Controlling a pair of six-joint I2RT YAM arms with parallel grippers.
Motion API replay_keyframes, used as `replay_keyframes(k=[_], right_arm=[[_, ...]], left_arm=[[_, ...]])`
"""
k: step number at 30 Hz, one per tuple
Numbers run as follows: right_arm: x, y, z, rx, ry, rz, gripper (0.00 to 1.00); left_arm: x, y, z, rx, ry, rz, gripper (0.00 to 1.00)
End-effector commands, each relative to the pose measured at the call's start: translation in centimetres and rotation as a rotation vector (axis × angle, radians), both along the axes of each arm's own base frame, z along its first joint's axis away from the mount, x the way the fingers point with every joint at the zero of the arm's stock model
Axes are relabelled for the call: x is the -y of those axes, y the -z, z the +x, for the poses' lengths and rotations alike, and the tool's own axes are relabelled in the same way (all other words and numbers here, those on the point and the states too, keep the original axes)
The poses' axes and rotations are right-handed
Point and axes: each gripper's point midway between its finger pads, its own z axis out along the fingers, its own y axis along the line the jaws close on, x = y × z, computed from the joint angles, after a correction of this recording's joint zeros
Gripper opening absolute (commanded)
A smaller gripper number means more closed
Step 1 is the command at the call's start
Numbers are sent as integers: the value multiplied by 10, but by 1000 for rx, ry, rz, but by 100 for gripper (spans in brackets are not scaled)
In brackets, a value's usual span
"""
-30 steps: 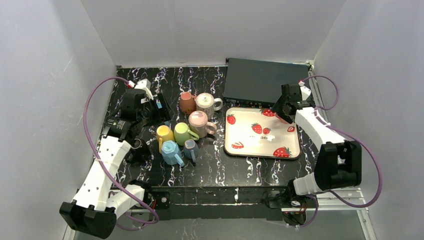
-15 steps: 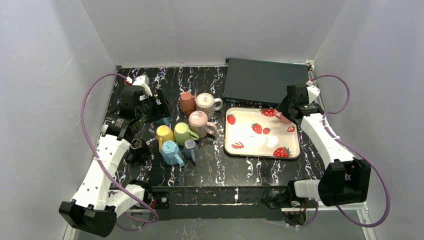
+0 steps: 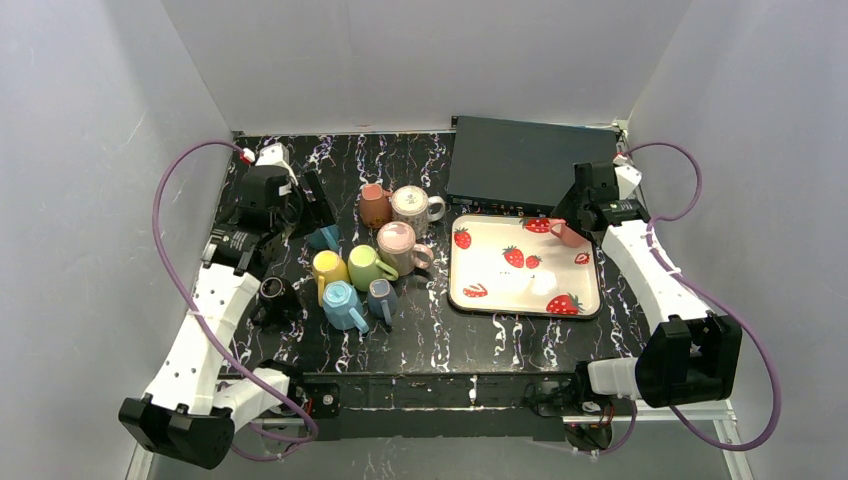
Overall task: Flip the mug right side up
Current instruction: Turn over the cup at the center of the board.
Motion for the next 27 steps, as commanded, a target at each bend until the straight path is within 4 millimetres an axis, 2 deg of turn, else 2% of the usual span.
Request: replay_keyframes(k=[1,6,12,21,27], right_arm=[[5,-26,12,69,2,-29,74],[5,-37,15,116,-3,-28,74],[-1,-38,18,123,-29,-8,74],[-9,-39,13,121,-65,26,74],[-12,-52,7,131,-104,27,74]], left_arm=[[-7,-5,13,14,-43,34,77],[0,10,21,-52,-12,43,77],[-12,29,16,-103,-51,75,77],[-16,32,11,-146,2,75,77],[-21,35,6,-160,-15,71,77]])
